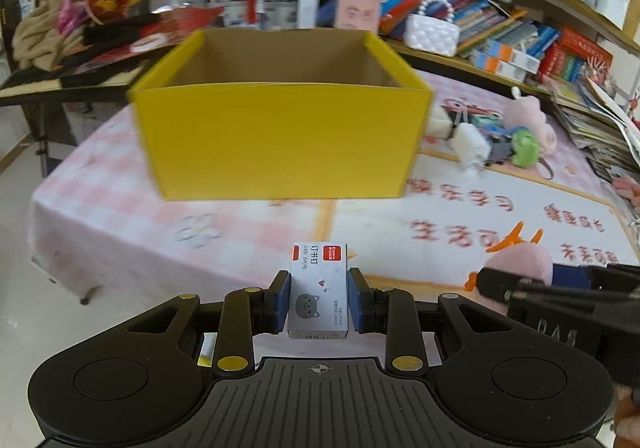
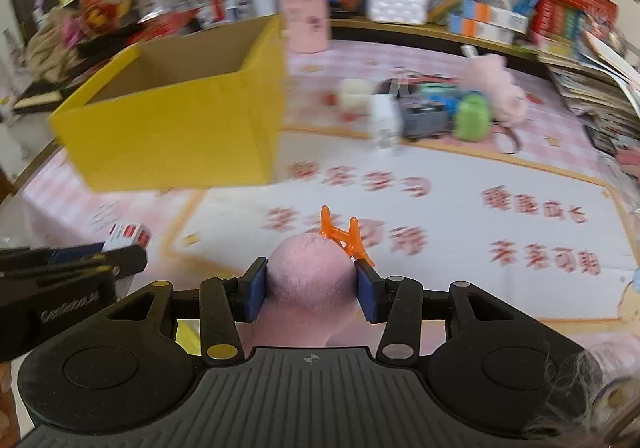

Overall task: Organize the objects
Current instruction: 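Carry the pink plush and white card box over the yellow box with both tools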

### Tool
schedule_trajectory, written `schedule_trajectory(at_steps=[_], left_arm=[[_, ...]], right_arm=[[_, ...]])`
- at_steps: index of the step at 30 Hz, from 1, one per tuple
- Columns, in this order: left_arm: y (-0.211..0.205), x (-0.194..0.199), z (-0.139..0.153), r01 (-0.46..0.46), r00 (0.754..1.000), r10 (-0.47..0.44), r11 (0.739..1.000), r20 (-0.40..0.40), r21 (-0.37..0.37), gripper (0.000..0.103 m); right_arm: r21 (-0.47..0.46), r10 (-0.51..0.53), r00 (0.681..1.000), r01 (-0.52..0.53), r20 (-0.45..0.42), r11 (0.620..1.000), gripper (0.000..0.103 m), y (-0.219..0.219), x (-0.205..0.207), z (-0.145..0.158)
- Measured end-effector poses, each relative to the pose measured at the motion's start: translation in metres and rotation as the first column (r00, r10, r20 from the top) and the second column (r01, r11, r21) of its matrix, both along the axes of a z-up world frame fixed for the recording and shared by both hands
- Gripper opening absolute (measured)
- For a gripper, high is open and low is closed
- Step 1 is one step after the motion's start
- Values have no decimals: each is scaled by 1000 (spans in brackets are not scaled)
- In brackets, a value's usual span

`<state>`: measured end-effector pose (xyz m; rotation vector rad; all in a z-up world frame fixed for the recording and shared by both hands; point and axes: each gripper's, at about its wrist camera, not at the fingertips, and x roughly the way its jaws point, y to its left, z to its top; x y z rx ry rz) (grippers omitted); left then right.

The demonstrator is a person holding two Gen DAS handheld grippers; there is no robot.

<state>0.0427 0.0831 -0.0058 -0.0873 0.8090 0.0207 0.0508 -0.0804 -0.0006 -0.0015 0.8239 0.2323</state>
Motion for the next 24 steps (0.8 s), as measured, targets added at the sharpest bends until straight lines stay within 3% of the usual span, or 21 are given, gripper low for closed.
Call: schedule_trajectory(at_steps=[11, 24], left_arm=[[51, -36, 6, 14, 999, -15, 1000, 45, 10, 28], [77, -47, 16, 36, 994, -36, 999, 101, 6, 28]], right_arm=[[-8, 41, 999, -41, 31, 999, 43, 71, -45, 2], [-21, 25, 998, -24, 66, 1000, 43, 100, -55, 10]])
